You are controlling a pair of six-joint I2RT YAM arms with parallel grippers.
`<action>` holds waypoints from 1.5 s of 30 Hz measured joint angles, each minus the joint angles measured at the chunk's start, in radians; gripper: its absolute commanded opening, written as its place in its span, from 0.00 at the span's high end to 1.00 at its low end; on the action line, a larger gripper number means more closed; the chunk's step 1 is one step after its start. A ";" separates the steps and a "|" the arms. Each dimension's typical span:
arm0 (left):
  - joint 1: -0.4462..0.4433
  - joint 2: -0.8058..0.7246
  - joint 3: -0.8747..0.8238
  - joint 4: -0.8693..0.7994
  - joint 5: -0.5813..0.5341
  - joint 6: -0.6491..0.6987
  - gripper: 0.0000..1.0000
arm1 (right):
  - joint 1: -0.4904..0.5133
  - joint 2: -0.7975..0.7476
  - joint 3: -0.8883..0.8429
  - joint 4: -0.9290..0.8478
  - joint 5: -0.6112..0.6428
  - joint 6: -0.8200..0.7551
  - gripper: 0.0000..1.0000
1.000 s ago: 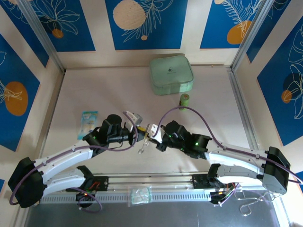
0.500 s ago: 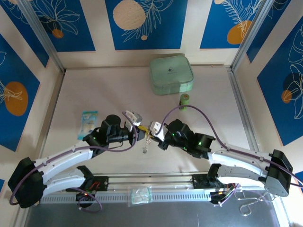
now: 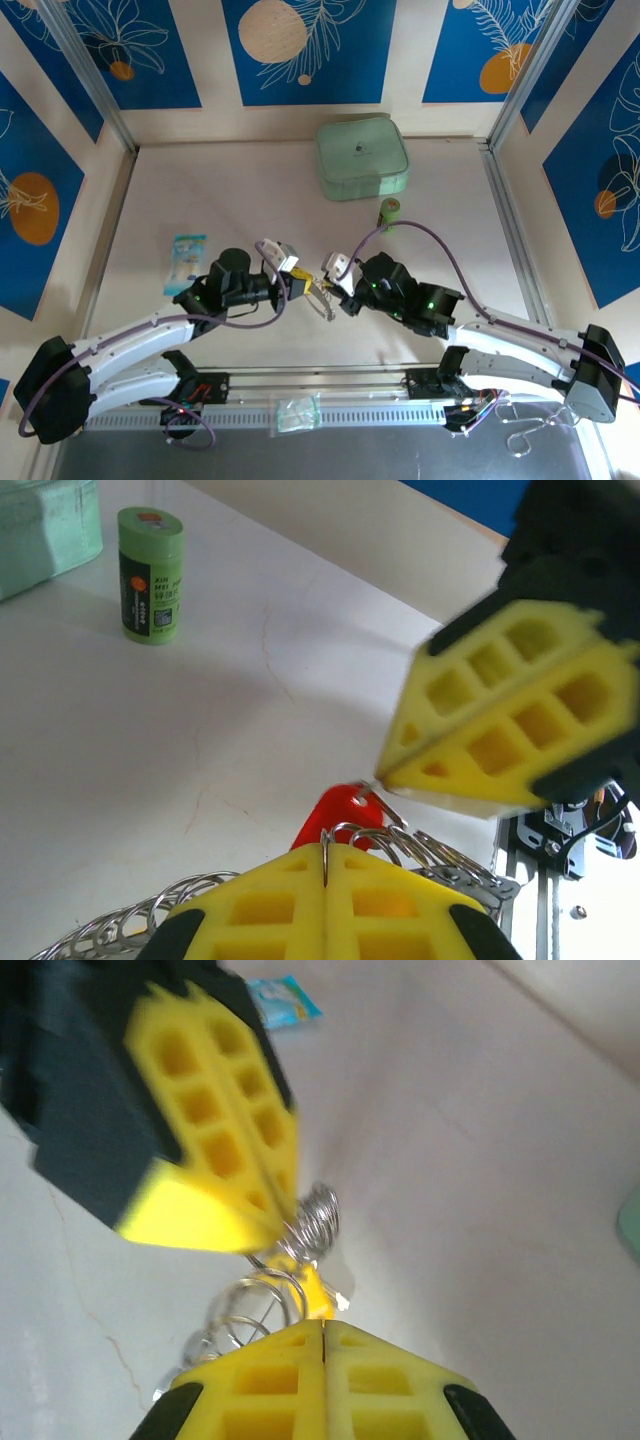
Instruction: Put the keys on the keyring
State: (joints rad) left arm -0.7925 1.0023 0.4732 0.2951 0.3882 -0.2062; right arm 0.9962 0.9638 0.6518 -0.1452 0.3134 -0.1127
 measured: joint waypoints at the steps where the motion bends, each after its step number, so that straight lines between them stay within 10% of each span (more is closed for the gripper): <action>1: 0.000 -0.006 -0.013 0.016 0.003 0.010 1.00 | -0.018 0.009 0.000 -0.022 -0.005 0.034 1.00; 16: 0.000 -0.050 -0.087 0.115 0.041 0.255 1.00 | -0.147 0.258 0.003 -0.163 -0.197 0.404 1.00; 25: 0.000 -0.061 -0.086 0.079 0.042 0.312 1.00 | -0.191 0.301 0.003 -0.159 -0.243 0.479 0.60; 32: 0.000 -0.066 -0.093 0.080 0.049 0.317 1.00 | -0.224 0.226 0.002 -0.179 -0.273 0.485 0.56; 45: 0.000 -0.078 -0.146 0.122 0.036 0.267 1.00 | -0.282 0.045 -0.210 0.247 -0.740 0.770 0.45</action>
State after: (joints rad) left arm -0.7925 0.9245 0.3267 0.4175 0.4244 0.0608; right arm 0.7147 1.0088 0.4416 0.1020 -0.4271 0.6571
